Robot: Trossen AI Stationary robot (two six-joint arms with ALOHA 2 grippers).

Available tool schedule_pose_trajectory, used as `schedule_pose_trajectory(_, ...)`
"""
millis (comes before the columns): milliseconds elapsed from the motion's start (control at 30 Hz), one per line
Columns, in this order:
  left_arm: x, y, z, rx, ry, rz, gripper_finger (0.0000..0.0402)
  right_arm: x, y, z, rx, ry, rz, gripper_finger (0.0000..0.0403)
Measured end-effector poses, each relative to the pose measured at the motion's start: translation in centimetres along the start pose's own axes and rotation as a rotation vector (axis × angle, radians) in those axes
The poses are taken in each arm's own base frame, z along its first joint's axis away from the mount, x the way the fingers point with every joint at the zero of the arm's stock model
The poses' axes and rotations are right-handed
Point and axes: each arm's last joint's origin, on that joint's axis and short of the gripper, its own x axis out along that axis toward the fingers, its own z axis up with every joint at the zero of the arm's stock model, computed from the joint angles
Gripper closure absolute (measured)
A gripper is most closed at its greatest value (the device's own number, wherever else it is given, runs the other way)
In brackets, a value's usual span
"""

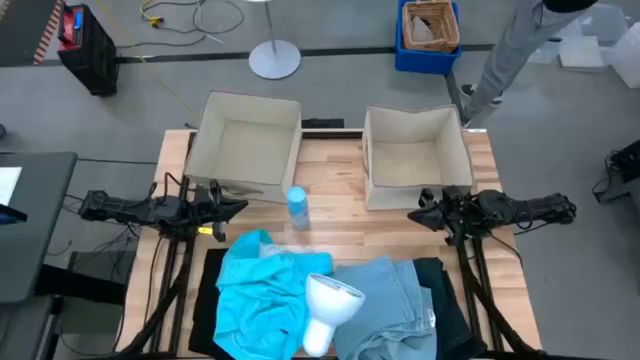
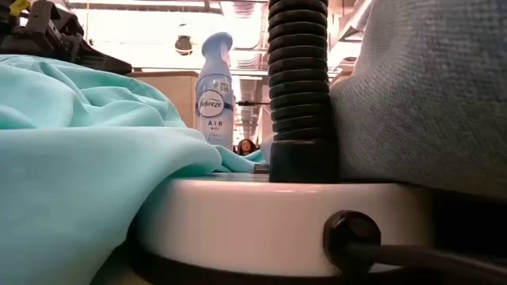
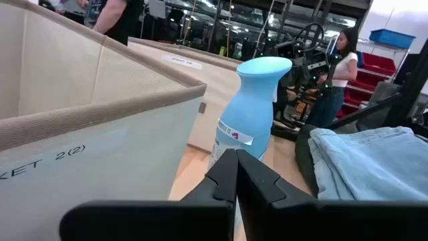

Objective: Sort clothes

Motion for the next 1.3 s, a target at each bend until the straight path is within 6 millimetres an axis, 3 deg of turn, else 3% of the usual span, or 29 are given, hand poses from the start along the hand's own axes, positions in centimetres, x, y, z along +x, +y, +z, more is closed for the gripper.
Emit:
schedule_pose_trajectory(1233, 0.00, 0.00, 0.01, -0.001, -0.001, 0.000, 0.0401, 0.00, 0.01, 0.01, 0.000, 0.000, 0.000, 0.0365)
schedule_pose_trajectory(1300, 0.01, -0.07, 0.28, -0.065, -0.031, -0.009, 0.0401, 0.00, 0.00, 0.00, 0.000, 0.000, 0.000, 0.0365)
